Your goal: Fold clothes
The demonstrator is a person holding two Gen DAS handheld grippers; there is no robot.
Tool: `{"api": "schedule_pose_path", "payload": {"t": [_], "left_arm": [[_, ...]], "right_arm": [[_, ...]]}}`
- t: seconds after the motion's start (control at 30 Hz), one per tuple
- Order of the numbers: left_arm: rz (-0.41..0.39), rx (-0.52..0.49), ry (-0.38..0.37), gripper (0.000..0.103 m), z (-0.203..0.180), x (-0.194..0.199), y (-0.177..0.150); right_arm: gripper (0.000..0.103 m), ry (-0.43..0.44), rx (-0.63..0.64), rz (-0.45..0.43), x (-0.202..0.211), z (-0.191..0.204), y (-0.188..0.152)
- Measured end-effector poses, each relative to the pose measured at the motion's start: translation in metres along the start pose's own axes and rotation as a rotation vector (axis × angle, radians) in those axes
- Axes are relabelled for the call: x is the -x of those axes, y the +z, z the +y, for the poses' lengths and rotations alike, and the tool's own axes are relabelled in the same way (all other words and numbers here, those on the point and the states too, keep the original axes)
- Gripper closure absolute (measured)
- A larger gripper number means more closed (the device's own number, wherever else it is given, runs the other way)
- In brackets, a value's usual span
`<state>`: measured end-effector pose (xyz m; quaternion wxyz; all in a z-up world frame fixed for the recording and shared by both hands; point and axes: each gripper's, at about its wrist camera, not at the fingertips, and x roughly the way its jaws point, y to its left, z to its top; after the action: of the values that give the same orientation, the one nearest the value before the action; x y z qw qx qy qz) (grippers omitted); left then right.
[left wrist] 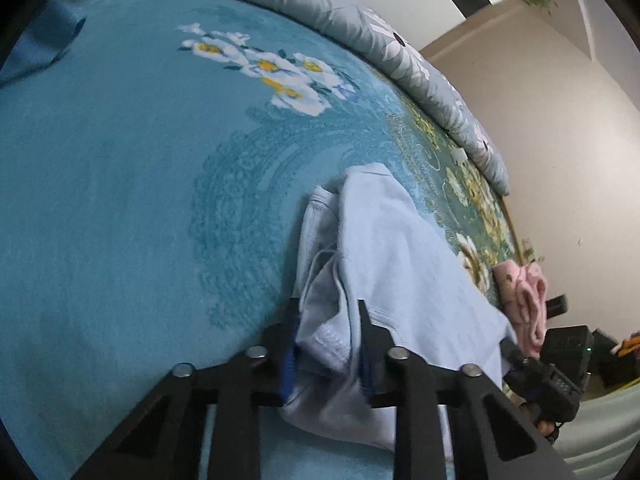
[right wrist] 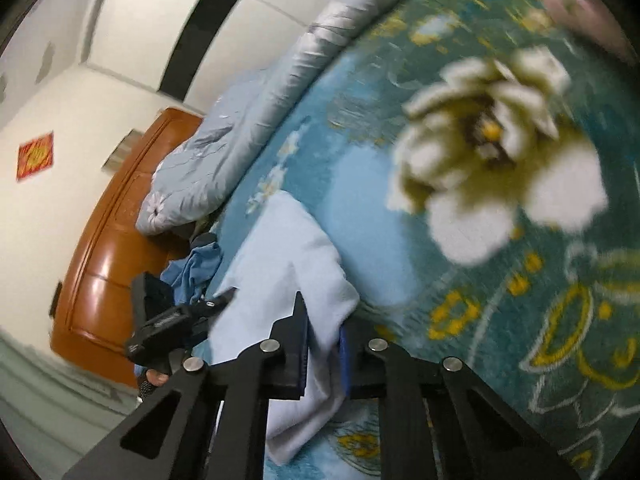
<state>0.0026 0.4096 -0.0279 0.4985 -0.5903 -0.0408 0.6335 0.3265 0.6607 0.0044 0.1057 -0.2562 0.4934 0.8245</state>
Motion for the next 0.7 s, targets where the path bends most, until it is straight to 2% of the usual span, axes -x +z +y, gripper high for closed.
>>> {"api": "schedule_pose_path", "payload": {"t": [0.1,0.17,0.23,0.3,0.4,0.47,0.53,0.57,0.6,0.63,0.67,0.7], "left_arm": [[0.015,0.042,-0.062,0.085,-0.005,0.005,-0.015],[0.035,0.018,-0.128,0.085,-0.021,0.007,-0.034],[0.045,-0.006,-0.125,0.085,-0.031,0.006,-0.044],[0.045,-0.007,-0.113,0.085,-0.034,0.005,-0.046],[0.044,-0.007,-0.096,0.083,-0.038,0.002,-0.049],[0.044,-0.008,-0.084,0.081,-0.041,0.001,-0.051],[0.031,-0.026,-0.064,0.075,-0.044,0.008,-0.051],[0.016,-0.032,-0.057,0.068,-0.045,0.012,-0.050],[-0.001,-0.026,-0.062,0.062,-0.044,0.015,-0.046],[-0.019,-0.020,-0.069,0.050,-0.044,0.018,-0.043],[-0.033,0.001,-0.082,0.040,-0.041,0.019,-0.040],[-0.046,0.022,-0.096,0.036,-0.037,0.019,-0.036]], "right_arm": [[0.091,-0.010,0.087,-0.003,0.012,0.017,0.025],[0.091,-0.046,0.146,-0.012,0.016,0.024,0.045],[0.091,-0.074,0.180,0.004,0.015,0.023,0.067],[0.091,-0.097,0.183,0.056,0.003,0.015,0.084],[0.091,-0.154,0.142,0.119,-0.016,-0.007,0.088],[0.089,-0.145,0.117,0.125,-0.015,-0.018,0.086],[0.082,-0.137,0.105,0.108,-0.007,-0.023,0.082],[0.077,-0.149,0.107,0.098,-0.001,-0.022,0.080],[0.065,-0.163,0.113,0.085,0.004,-0.021,0.077],[0.056,-0.176,0.118,0.072,0.010,-0.020,0.074],[0.054,-0.184,0.122,0.059,0.015,-0.020,0.069],[0.051,-0.186,0.122,0.050,0.019,-0.021,0.063]]}}
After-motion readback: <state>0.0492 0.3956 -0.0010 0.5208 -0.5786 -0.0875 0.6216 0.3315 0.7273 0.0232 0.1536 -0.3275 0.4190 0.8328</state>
